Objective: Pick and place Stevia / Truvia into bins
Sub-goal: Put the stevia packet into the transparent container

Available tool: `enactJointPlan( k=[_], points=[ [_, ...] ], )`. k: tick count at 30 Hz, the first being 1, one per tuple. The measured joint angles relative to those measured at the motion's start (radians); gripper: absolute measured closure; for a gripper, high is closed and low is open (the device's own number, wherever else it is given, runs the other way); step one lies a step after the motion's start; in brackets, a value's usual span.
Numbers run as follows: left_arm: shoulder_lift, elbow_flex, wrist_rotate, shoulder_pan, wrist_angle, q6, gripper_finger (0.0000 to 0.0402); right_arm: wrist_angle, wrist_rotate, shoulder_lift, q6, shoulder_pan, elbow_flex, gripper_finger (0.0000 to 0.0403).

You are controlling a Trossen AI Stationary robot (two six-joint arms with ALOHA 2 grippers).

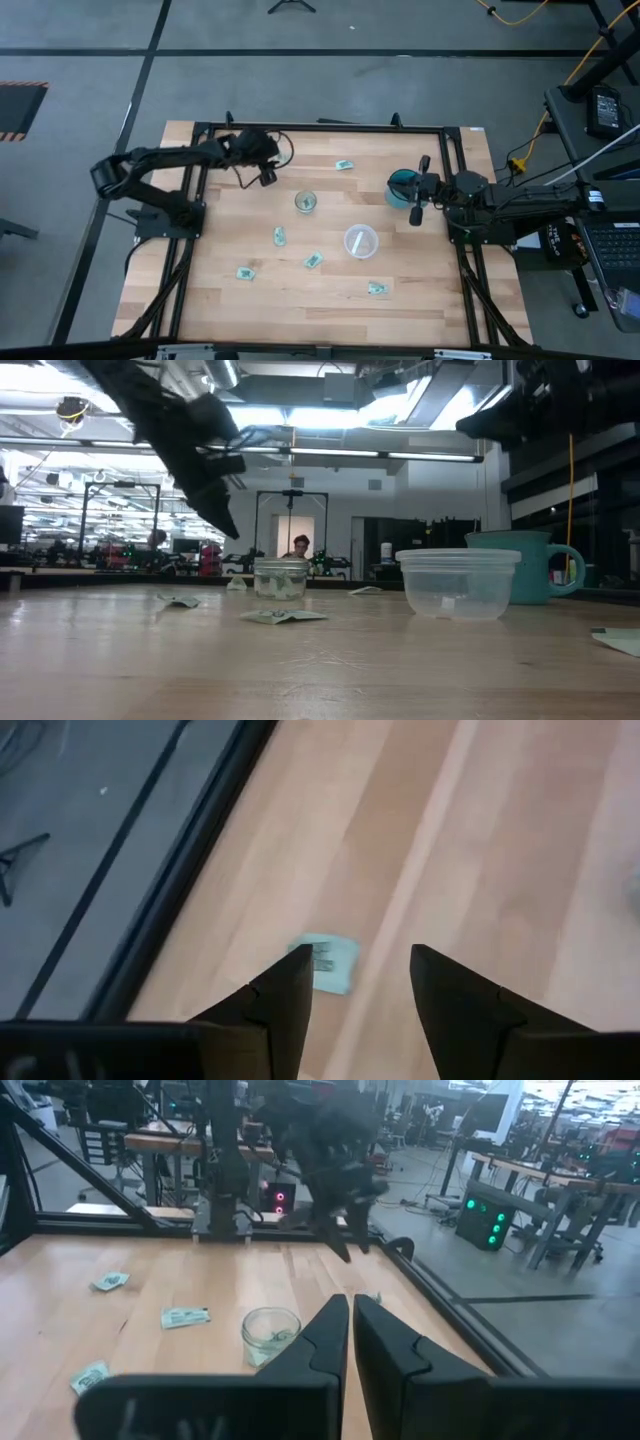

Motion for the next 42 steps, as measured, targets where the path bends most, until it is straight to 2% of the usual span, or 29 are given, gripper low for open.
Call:
enactJointPlan(
  k=[9, 14, 26, 35, 42],
  points=[
    [0.180, 0.247, -0.006, 0.086, -0.245, 0.184, 0.0238, -0.003, 0.000, 0.000, -0.001, 0.000, 0.002, 0.0377],
    [0.253, 0.317, 0.011, 0.106, -0.311, 0.230, 0.0238, -0.003, 0.000, 0.000, -0.001, 0.000, 0.003, 0.0377],
    [0.395, 0.332, 0.008, 0.109, -0.310, 0.297, 0.0239, -0.033, 0.000, 0.000, -0.016, 0.000, 0.004, 0.0377],
    [0.410, 0.332, -0.002, 0.125, -0.284, 0.301, 0.0240, -0.031, 0.000, 0.000, 0.006, 0.000, 0.004, 0.0377],
    [0.410, 0.332, 0.038, 0.126, -0.231, 0.331, 0.0240, -0.029, 0.000, 0.000, 0.005, 0.000, 0.004, 0.0377]
  ],
)
